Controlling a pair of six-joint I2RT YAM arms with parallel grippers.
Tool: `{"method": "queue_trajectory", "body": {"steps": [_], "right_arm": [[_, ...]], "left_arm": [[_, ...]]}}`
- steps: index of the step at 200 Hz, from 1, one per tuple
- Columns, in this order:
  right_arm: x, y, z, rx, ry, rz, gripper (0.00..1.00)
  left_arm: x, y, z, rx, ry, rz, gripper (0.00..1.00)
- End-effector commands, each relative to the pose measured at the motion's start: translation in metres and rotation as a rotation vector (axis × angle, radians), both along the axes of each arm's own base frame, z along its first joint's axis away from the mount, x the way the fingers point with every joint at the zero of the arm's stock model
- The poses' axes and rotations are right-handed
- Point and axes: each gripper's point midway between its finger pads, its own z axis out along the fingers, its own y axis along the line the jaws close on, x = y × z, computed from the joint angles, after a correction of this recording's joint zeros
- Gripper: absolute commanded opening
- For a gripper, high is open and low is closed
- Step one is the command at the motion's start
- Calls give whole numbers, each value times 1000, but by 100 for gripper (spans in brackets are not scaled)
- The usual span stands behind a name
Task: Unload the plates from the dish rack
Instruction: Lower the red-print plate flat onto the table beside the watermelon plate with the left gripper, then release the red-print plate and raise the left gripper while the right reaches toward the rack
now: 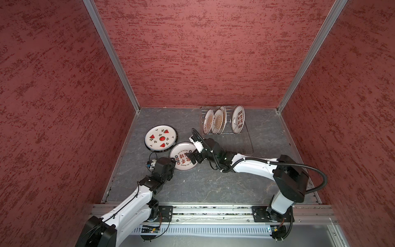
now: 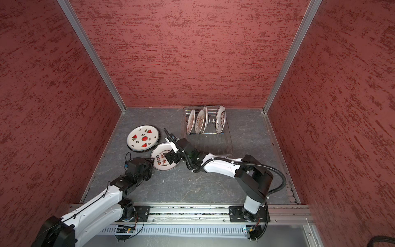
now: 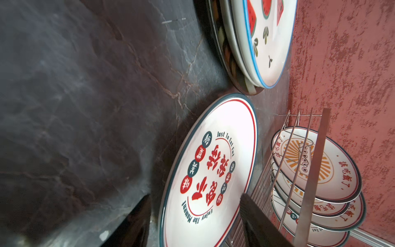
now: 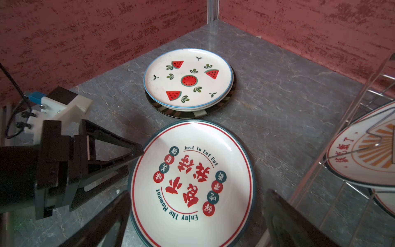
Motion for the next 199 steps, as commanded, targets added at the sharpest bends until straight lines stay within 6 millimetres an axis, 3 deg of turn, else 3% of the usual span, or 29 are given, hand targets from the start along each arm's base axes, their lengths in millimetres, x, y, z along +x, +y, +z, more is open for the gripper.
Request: {"method": "queue_trajectory", "body": {"steps": [1, 33, 51, 60, 91, 101, 112, 123, 141, 176, 199], "right_arm": [[-9, -1, 36, 109, -62, 22, 97], [-12, -21, 69, 219, -124, -32, 99], [-13, -37, 82, 279, -160, -75, 99], [-15, -51, 98, 333, -191, -106, 99], [-9, -88, 106, 422, -204, -208, 99], [-5, -99, 105, 437, -197, -239, 99], [1, -110, 99, 432, -187, -269, 99], [9, -121, 91, 401, -172, -304, 99], [19, -143, 80, 376, -136, -362, 99], [26, -187, 77, 379, -148, -464, 99], [31, -213, 85, 382, -171, -522, 99]], "left_arm": [[-9, 13, -4, 42, 22, 35, 69], [-7, 15, 10, 54, -52, 15, 100], [-8, 18, 17, 50, -101, 16, 99], [-9, 20, 20, 49, -121, 21, 99], [-6, 16, 43, 50, -244, -29, 99], [-1, 5, 62, 60, -343, -109, 99], [5, -19, 103, 110, -562, -277, 99], [0, -41, 139, 124, -742, -412, 99], [-11, -63, 178, 151, -916, -545, 99], [-15, -86, 212, 190, -1064, -632, 99], [-18, -111, 229, 190, -1147, -721, 99]]}}
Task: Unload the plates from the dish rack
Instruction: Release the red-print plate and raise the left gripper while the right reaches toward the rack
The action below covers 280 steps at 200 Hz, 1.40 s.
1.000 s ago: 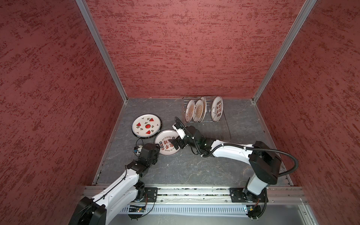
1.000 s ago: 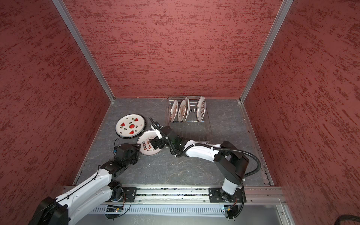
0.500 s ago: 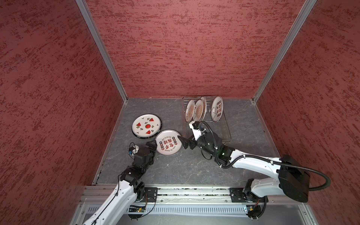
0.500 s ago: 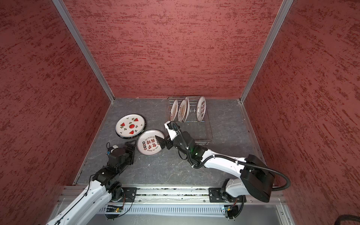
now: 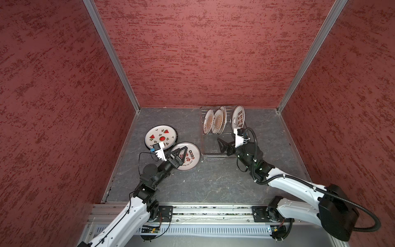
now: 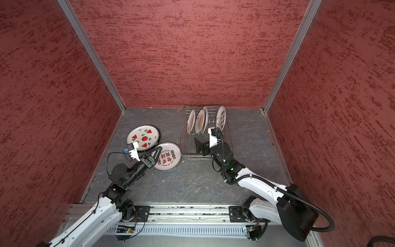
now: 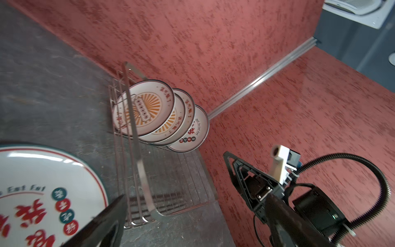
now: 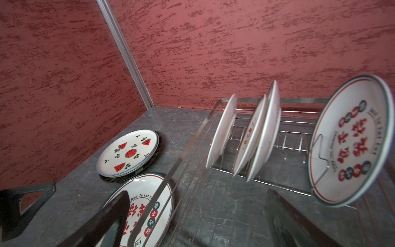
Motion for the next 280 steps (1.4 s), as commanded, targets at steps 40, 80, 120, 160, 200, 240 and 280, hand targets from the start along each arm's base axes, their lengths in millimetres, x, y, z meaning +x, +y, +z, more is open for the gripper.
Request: {"method": "queue_trajectory", "body": {"steps": [40, 80, 120, 160, 200, 240, 280], "right_arm": [[21, -71, 27, 84, -16, -179, 99], [49, -107, 30, 131, 17, -261, 99], [84, -123, 28, 124, 56, -348, 99], [115, -135, 11, 22, 138, -468, 97], [142, -132, -10, -60, 219, -496, 96], [163, -139, -25, -112, 264, -573, 84], [177, -148, -37, -194, 306, -641, 74]], "left_arm": [[-1, -73, 73, 110, -305, -181, 99], [20, -116, 55, 46, -287, -228, 99], [38, -155, 24, 67, -224, -358, 99], [44, -151, 19, 102, -208, -317, 99], [44, -148, 11, 133, -185, -283, 99], [46, -135, 6, 153, -166, -169, 99], [46, -129, 4, 206, -145, -126, 99]]}}
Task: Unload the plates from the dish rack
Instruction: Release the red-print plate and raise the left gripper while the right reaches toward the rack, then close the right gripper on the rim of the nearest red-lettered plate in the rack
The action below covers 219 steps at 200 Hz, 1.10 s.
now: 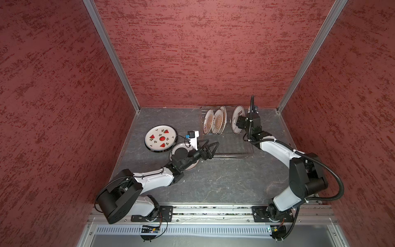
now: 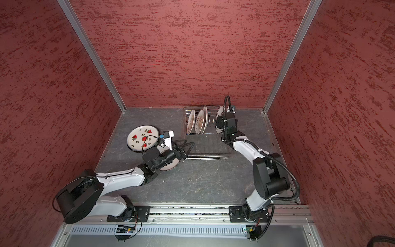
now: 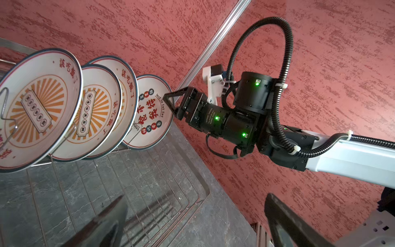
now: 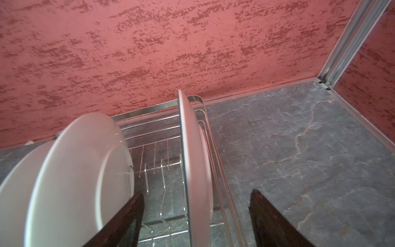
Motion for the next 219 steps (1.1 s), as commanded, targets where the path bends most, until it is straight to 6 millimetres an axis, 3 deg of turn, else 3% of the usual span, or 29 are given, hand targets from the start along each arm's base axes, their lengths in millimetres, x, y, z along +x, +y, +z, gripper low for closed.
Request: {"method": "queue_trajectory", "body": {"steps": [1, 60, 116, 146, 219], "right_arm": [[9, -12, 5, -70, 21, -62, 74], [20, -15, -2, -120, 65, -103, 51], [24, -11, -4, -215, 75, -143, 46], [23, -5, -1, -220, 62, -128, 34], [24, -6, -4, -288, 62, -168, 23]], "left_arm": [[6, 9, -3, 35, 0, 73, 99], [8, 15, -3, 32, 11, 103, 99], [7, 18, -4, 25, 14, 109, 99], [6, 20, -4, 25, 12, 114, 99], [2, 29, -6, 24, 11, 136, 99]]}}
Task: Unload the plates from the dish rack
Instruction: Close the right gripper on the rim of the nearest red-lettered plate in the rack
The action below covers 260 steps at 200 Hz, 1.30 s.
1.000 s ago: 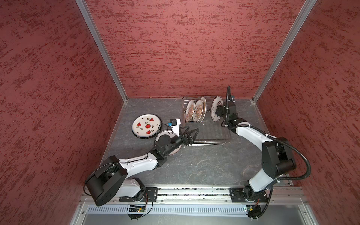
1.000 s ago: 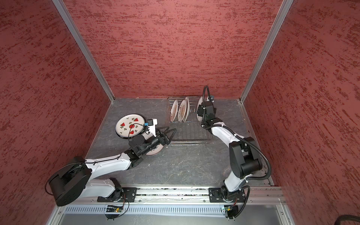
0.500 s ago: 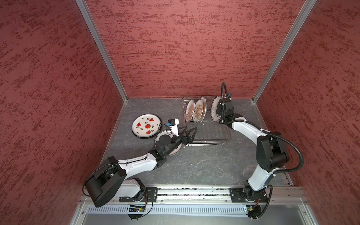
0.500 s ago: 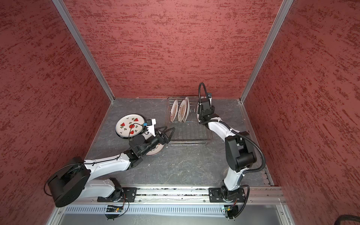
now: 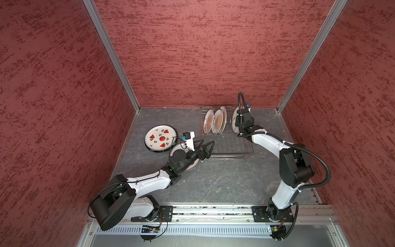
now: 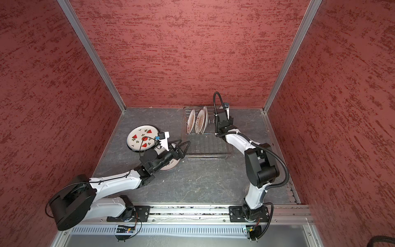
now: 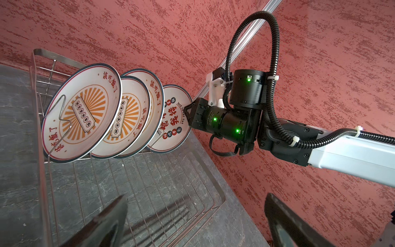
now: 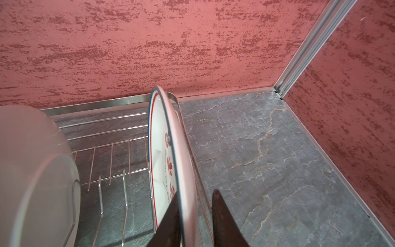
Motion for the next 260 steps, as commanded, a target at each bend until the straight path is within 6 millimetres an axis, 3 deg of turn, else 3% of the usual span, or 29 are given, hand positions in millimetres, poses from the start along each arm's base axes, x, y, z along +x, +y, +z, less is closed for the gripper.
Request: {"method": "queue_trajectory", "body": {"steps": [1, 101, 190, 260], "right_arm": [[5, -3, 10, -46, -30, -42, 23], [4, 10, 24, -103, -71, -34, 11], [-4, 15, 57, -153, -141, -45, 7], [-22, 14, 87, -185, -213, -78, 3]], "left_arm": [[-1, 7, 2, 2, -15, 23, 100], [-3, 12, 0, -8, -14, 41, 99], [-2, 15, -1, -10, -15, 55, 99], [-3, 20, -2, -9, -16, 67, 99]]}}
